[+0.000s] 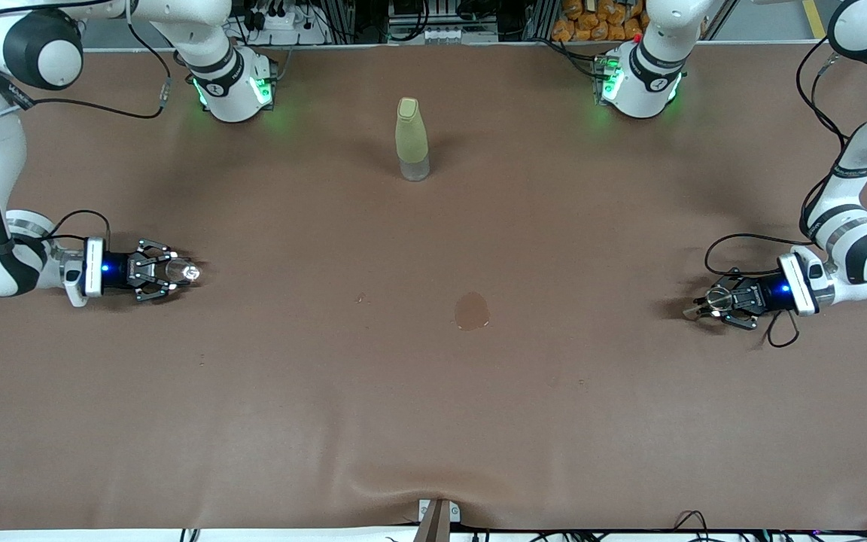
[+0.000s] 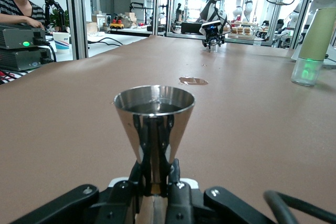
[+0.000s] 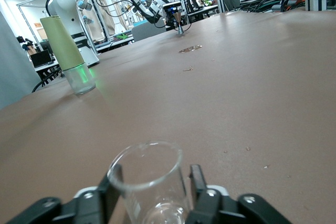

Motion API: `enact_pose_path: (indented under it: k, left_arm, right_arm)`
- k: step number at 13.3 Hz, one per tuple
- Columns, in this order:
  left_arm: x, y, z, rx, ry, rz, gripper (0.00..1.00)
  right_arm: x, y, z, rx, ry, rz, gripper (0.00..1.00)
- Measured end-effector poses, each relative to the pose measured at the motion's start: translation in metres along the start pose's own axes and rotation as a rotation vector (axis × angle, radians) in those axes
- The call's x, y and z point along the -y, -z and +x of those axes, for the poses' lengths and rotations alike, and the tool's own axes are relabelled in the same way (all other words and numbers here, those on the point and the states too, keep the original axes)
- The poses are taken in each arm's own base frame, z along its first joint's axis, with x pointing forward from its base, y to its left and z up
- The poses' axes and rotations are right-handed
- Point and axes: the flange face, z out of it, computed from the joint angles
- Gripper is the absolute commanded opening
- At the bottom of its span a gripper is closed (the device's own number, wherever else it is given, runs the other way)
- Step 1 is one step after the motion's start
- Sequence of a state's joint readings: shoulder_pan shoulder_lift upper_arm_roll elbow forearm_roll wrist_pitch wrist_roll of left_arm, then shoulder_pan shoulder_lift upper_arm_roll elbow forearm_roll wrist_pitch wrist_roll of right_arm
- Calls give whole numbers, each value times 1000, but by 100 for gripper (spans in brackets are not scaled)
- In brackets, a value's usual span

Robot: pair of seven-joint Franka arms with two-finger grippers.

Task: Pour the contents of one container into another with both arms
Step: 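Lower the beaker and open the right gripper while the left gripper lowers the jigger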

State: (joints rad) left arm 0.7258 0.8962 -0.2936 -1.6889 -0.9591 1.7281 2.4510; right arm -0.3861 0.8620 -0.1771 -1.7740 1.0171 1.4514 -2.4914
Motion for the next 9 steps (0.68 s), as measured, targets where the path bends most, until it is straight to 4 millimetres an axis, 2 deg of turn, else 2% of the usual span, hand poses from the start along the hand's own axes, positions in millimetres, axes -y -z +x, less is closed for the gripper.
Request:
enact_pose_path:
  k: [1, 4, 6, 8, 9]
  left_arm:
    - [0, 0, -1, -1, 2, 0, 6]
    - [-2, -4, -7, -6, 11, -3, 10]
    - [-2, -4, -9, -3, 12, 1, 18]
    - [-1, -3, -9, -1, 10, 3, 19]
    - [-1, -3, -9, -1, 10, 3, 25]
  right_arm:
    - [1, -1, 1, -10, -4, 8, 100]
    - [2, -3, 9, -50, -52, 41, 100]
    - [2, -2, 13, -66, -100, 56, 100]
    - [2, 0, 20, -86, -153, 77, 100]
    - [0, 3, 26, -87, -175, 82, 100]
